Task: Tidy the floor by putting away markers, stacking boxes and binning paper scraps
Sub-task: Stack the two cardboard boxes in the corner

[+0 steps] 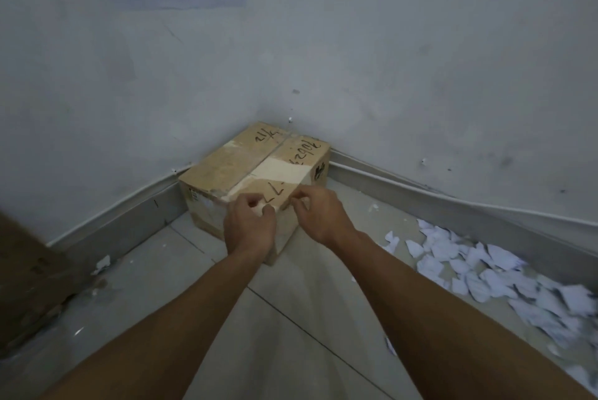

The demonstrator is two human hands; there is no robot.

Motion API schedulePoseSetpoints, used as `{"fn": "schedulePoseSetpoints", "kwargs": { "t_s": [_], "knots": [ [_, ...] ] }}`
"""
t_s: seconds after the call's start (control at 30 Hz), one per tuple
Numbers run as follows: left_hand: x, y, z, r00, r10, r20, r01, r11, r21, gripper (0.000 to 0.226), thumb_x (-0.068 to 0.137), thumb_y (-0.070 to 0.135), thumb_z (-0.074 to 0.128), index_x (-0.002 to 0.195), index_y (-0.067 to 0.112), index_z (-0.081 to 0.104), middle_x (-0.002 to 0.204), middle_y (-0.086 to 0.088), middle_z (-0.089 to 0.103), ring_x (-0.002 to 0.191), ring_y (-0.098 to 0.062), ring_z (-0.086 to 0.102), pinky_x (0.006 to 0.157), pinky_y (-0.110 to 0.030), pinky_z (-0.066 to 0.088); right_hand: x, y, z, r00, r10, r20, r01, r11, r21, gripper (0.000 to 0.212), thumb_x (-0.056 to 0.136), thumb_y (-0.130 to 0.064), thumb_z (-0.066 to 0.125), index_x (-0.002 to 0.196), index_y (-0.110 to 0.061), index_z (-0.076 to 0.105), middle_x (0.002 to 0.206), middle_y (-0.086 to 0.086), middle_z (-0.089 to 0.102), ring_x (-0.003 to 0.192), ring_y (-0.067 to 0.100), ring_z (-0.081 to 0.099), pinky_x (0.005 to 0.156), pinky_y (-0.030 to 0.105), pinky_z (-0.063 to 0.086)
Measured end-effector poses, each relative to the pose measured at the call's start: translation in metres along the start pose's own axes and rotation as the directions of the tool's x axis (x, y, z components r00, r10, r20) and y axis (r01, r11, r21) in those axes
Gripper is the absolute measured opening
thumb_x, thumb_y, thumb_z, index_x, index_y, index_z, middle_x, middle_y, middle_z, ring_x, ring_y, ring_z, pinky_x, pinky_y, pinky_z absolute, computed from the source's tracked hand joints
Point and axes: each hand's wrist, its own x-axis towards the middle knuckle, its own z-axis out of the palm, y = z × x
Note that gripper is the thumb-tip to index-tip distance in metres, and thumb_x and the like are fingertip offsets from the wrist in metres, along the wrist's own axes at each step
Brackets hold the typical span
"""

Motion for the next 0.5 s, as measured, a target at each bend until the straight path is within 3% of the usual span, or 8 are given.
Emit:
{"fn": "schedulePoseSetpoints", "kwargs": {
  "t_s": [0.07, 0.2, 0.5],
  "knots": [
    [-0.015, 0.013, 0.005, 0.993, 0.093, 0.072, -0.093, 0.996, -0.001, 0.012, 0.093, 0.025, 0.058, 0.100, 0.024, 0.068, 0.111, 0.002, 0.066, 0.099, -0.022, 0.062, 0.083, -0.036, 0.052, -0.012, 0.009, -0.017, 1.000, 0.014, -0.009, -0.015, 0.999, -0.047, 0.021, 0.095, -0.024, 0.054, 0.102, -0.015, 0.073, 0.104, 0.004, 0.073, 0.101, 0.026, 0.064, 0.089, 0.044, 0.051],
    [-0.050, 0.039, 0.029, 0.960, 0.206, 0.188, -0.207, 0.978, -0.017, 0.013, 0.094, 0.028, 0.058, 0.097, 0.024, 0.070, 0.102, 0.005, 0.069, 0.092, -0.015, 0.062, 0.073, -0.027, 0.044, -0.046, 0.033, -0.055, 0.997, 0.051, -0.065, -0.054, 0.997, -0.051, 0.020, 0.095, -0.025, 0.055, 0.098, -0.017, 0.073, 0.099, -0.001, 0.075, 0.096, 0.021, 0.067, 0.088, 0.041, 0.052],
    [-0.150, 0.094, 0.104, 0.781, 0.425, 0.458, -0.396, 0.904, -0.163, 0.015, 0.093, 0.023, 0.058, 0.095, 0.024, 0.072, 0.101, 0.007, 0.070, 0.090, -0.012, 0.063, 0.078, -0.025, 0.048, -0.154, 0.101, -0.145, 0.926, 0.250, -0.284, -0.258, 0.966, 0.009, 0.018, 0.095, -0.019, 0.056, 0.097, -0.014, 0.074, 0.096, -0.002, 0.075, 0.092, 0.016, 0.067, 0.089, 0.040, 0.054]
  ]
}}
